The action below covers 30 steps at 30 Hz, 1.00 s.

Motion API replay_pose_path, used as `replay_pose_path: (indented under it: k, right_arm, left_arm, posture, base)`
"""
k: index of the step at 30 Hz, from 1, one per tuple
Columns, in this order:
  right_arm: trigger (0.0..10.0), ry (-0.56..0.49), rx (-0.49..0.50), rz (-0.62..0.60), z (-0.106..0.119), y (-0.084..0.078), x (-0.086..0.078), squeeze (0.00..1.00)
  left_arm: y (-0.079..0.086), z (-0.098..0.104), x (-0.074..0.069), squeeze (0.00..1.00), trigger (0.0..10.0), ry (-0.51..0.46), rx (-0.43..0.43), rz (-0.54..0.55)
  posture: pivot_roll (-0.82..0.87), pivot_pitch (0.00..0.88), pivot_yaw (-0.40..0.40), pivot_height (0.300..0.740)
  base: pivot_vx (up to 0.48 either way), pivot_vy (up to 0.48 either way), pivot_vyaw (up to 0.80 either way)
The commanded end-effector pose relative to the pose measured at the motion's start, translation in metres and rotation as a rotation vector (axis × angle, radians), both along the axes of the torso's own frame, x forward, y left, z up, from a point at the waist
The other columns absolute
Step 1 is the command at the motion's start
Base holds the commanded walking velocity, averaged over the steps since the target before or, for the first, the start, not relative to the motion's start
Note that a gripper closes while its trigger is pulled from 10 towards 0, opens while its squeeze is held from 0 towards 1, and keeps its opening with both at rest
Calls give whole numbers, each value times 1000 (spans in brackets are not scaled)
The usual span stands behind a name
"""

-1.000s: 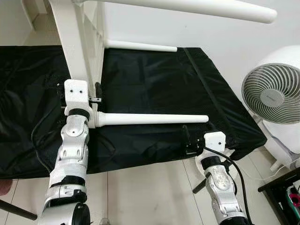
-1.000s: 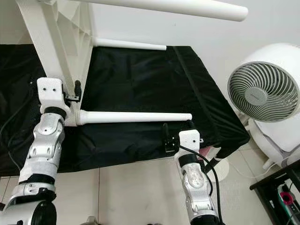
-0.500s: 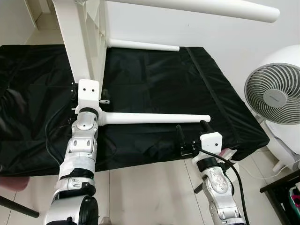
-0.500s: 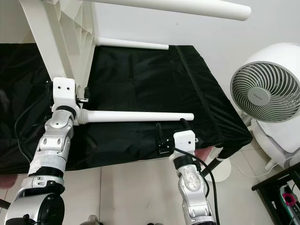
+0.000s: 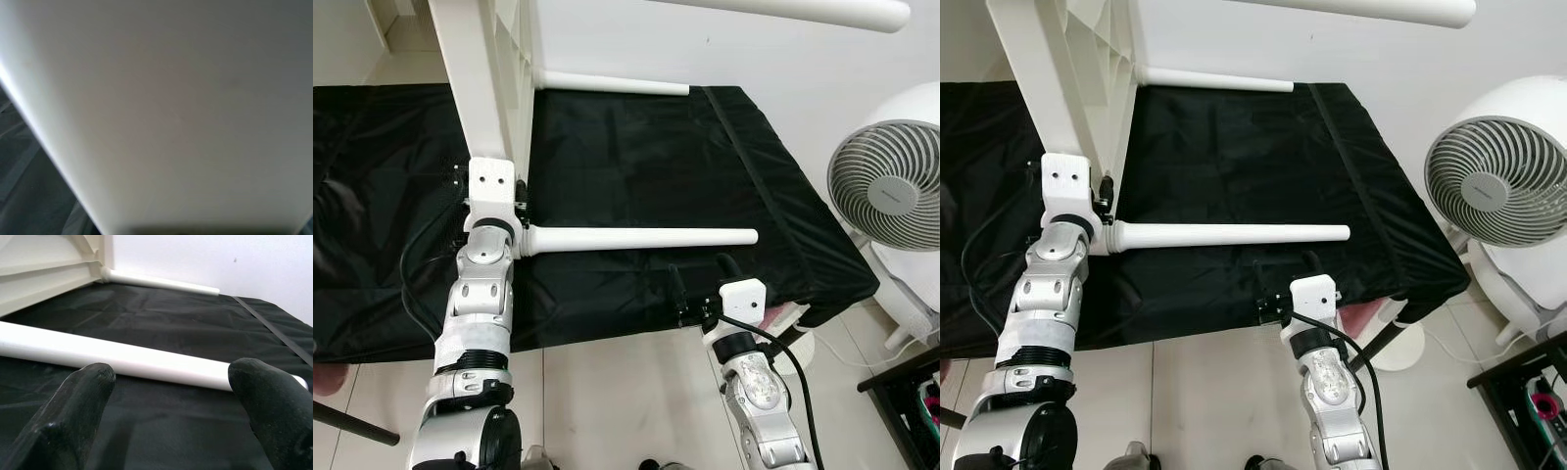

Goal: Building children table

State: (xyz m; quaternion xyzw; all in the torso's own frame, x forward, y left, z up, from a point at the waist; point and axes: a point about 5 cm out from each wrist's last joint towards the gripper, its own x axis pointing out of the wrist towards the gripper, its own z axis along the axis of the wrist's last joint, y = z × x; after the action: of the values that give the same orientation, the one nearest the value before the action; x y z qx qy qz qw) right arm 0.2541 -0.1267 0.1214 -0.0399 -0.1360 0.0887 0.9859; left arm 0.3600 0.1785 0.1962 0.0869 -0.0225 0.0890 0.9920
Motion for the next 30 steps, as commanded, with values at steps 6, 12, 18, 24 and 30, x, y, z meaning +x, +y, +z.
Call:
replay_pose_path:
  k: [6, 12, 18, 24, 30]
  right_arm:
    - [10000, 37, -6, 18, -4, 2, -4, 0]
    - [10000, 46, -9, 51, -5, 7, 0, 0]
    - [10000, 47, -17, 92, -4, 13, 5, 0]
    - [10000, 43, -25, 98, -3, 12, 6, 0]
    - [10000, 39, -27, 93, -2, 11, 7, 0]
  left_arm:
    - [51, -3, -27, 0, 0, -13, 69, 408]
    - [75, -2, -50, 0, 0, -12, 132, 446]
    - [98, 3, -76, 0, 0, -21, 195, 441]
    - [106, 12, -80, 0, 0, -50, 247, 399]
    - [112, 23, -83, 0, 0, -99, 239, 368]
  posture:
    - [164, 154, -40, 740]
    - [209, 156, -66, 740]
    - [231, 156, -88, 740]
    - [229, 153, -89, 740]
    - [217, 140, -84, 740]
  base:
    - [0, 0, 0]
    - [0, 0, 0]
    - [0, 0, 0]
    - [0, 0, 0]
    - [0, 0, 0]
